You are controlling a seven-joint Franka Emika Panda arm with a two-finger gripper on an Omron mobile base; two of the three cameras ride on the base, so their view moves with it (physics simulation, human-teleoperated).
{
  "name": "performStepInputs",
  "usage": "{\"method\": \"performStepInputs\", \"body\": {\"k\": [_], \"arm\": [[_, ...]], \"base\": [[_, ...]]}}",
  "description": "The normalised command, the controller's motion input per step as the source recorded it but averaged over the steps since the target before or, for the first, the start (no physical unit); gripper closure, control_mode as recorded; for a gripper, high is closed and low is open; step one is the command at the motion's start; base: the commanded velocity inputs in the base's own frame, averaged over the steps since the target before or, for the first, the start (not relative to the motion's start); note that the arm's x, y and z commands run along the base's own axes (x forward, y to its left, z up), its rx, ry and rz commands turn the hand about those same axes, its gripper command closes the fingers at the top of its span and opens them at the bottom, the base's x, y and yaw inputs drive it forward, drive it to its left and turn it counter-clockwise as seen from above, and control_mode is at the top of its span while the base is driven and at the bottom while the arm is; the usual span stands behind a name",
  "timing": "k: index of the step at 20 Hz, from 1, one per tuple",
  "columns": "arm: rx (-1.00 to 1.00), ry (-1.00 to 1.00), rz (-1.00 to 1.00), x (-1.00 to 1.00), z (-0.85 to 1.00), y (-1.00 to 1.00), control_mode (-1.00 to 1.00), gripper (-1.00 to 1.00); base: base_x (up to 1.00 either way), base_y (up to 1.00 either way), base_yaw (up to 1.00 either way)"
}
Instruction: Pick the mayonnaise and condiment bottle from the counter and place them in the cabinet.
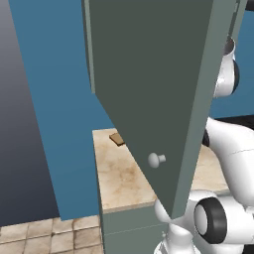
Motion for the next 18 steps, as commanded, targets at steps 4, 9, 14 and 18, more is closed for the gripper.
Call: {"method": "performStepInputs", "body": {"k": [4, 9, 14, 18], "arm": [[-0.02, 0.00, 0.00, 0.44, -0.26, -0.08, -1.00, 1.00], [-0.01, 0.00, 0.00, 0.43, -0.23, -0.10, -1.00, 1.00], [-0.01, 0.00, 0.00, 0.42, -0.14, -0.12, -1.00, 1.00], [0.00, 0.00, 0.00, 0.44, -0.22, -0.10, -1.00, 1.00]], "base": [[0.00, 0.00, 0.00], [0.00, 0.00, 0.00], [0.00, 0.00, 0.00], [0.00, 0.00, 0.00]]}}
